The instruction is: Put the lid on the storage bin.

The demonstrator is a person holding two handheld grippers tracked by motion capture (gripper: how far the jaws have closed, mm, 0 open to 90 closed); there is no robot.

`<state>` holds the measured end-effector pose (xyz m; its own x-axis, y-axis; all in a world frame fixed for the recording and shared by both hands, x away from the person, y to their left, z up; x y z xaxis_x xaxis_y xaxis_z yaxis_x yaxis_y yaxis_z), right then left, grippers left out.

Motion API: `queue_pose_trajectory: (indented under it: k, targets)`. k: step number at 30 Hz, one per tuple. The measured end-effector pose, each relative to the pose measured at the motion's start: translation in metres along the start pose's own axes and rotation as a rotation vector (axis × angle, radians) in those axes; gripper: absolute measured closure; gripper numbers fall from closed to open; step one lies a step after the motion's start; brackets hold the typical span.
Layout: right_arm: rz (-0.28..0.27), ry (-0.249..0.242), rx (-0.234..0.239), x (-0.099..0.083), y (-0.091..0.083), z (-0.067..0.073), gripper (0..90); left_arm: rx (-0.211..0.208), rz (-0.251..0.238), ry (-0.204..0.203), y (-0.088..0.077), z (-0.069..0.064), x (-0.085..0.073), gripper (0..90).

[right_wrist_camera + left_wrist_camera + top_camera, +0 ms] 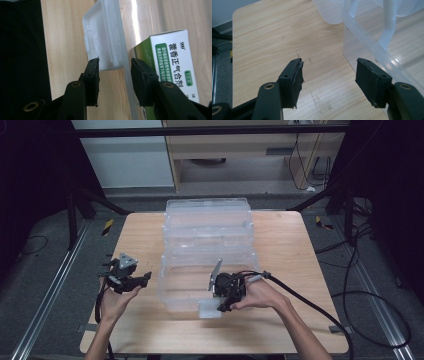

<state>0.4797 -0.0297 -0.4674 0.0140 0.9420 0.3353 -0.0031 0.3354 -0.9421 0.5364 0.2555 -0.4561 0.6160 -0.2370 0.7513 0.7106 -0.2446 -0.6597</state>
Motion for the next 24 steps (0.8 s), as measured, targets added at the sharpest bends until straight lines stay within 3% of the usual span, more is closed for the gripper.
queue_pose_trajectory:
  k: [13,24]
  targets:
    - [0.011,0.004,0.004,0.0,0.004,-0.001,62.1,-0.027,-0.025,0.03,-0.01,-0.007,0.008,38.0]
    - [0.008,0.007,0.018,0.0,0.004,-0.002,62.3,-0.073,-0.069,0.118,-0.026,-0.02,0.032,38.2]
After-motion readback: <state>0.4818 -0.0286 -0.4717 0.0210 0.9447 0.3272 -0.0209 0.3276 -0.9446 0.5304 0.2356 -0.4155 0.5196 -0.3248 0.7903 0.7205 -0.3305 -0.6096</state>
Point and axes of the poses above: each handheld gripper's, and its own axes: y roughly forward along the jaws, x roughly out of its top, z roughly to its left, the point moved 7 cm from there along y, roughly forward along the jaws, and after that the axes turned 9 degrees about -y, right-handed, at the moved point
